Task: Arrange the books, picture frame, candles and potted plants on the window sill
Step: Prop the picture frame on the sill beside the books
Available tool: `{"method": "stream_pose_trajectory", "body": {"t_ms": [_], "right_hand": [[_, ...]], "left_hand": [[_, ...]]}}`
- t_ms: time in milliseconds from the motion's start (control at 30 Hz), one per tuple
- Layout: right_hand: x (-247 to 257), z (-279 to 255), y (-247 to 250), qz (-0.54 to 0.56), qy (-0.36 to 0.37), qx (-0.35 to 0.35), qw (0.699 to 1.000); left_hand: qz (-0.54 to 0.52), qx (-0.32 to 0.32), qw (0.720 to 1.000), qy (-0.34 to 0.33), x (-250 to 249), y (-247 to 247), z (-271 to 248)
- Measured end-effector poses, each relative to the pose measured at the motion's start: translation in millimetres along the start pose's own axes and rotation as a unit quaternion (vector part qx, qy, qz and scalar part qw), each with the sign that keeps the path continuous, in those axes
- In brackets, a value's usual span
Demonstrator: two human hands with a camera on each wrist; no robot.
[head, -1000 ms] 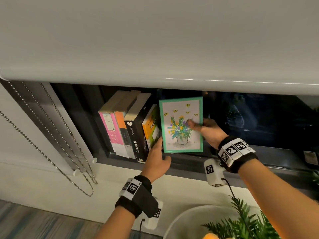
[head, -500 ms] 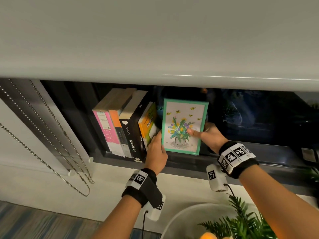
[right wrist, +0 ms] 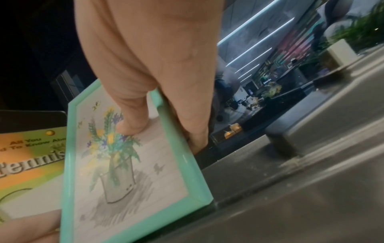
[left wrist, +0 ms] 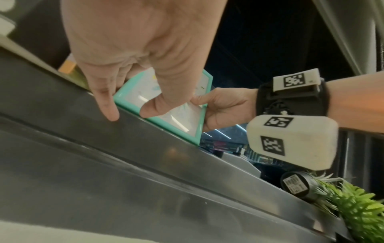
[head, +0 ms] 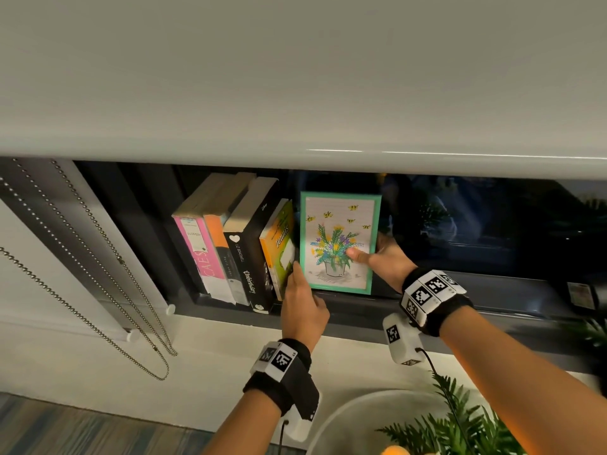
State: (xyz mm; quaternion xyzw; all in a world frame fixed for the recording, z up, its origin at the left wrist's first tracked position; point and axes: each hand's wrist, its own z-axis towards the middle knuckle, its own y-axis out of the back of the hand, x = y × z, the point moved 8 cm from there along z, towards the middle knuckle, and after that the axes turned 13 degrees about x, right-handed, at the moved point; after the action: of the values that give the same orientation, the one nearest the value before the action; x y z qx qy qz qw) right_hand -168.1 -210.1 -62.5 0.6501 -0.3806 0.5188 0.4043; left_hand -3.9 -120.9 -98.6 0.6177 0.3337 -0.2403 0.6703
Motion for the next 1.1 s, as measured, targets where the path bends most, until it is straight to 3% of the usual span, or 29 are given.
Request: {"method": "stream_pose_trajectory", "body": {"t_ms": [333, 600, 1100], "right_hand": [[2.8, -0.9, -4.8, -0.03, -0.008, -0.002, 1.0], [-3.0, -9.4, -9.8, -0.068, -0.047, 0.039, 0.996], [-20.0, -6.1, -20.4, -0.084, -0.069, 0.054, 0.993]], "left_hand": [[0.039, 0.02, 0.999, 0.0, -10.5, -11.8, -24.3], [-0.021, -0.022, 0.999, 0.019, -17.6, 16.6, -1.6], [0.01, 0.024, 0.998, 0.064, -1.7, 2.0, -9.8]]}}
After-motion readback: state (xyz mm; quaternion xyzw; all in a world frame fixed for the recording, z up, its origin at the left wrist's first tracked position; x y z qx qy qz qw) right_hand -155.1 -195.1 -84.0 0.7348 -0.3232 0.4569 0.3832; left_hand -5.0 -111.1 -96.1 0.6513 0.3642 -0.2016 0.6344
